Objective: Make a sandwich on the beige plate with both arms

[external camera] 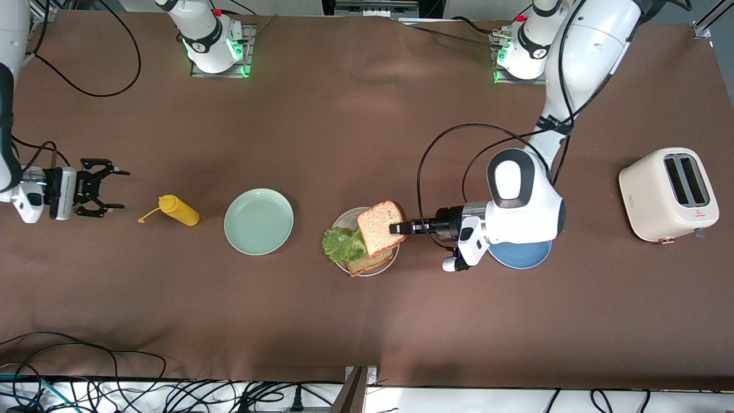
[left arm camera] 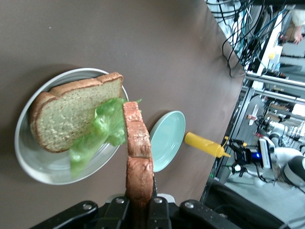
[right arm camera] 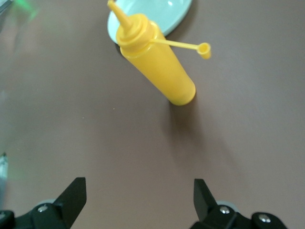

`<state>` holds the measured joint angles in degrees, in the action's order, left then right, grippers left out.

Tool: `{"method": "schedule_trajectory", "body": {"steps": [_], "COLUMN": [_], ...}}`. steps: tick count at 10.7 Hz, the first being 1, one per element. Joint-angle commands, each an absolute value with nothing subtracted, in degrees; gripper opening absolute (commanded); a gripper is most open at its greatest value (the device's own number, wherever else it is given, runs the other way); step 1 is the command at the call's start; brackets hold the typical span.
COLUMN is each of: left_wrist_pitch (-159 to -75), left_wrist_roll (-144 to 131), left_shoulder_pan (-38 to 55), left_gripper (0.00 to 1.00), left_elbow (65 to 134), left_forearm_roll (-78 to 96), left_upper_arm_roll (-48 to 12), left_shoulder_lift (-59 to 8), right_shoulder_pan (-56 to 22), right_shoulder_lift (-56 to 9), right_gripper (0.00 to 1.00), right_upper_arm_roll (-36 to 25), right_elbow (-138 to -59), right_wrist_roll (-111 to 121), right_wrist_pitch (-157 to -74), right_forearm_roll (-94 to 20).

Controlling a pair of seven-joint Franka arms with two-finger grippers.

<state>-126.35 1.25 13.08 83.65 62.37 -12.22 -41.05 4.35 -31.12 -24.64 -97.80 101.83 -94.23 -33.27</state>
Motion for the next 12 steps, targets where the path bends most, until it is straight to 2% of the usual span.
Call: {"method": "schedule_trajectory", "body": {"steps": [1, 8, 12], "left_wrist_pitch": [-128.58, -133.77, -133.77], "left_wrist_roll": [1.93, 8.35, 12.74], "left_shoulder_pan": [15.03, 18.46, 18.11], "left_gripper": [0.0, 0.0, 0.0], "left_elbow": [81.13, 77.87, 76.55], "left_forearm_roll": [67.4, 74.8, 74.88], "left_upper_arm_roll": [-11.69, -11.52, -11.34], "left_shoulder_lift": [-43.15, -49.3, -52.29], "right_shoulder_pan": [4.66, 4.48, 0.97], "right_shoulder_lift": [-23.23, -7.06, 0.6], "right_gripper": [1.0, 1.0, 1.0], "right_upper_arm_roll": [-21.2, -8.19, -7.21], "right_elbow": [-99.49, -99.49, -99.06], "right_wrist_roll": [82.53, 32.76, 5.84], "right_wrist_pitch": [-94.92, -92.65, -87.36], "right_forearm_roll": [-24.13, -3.18, 0.52]}}
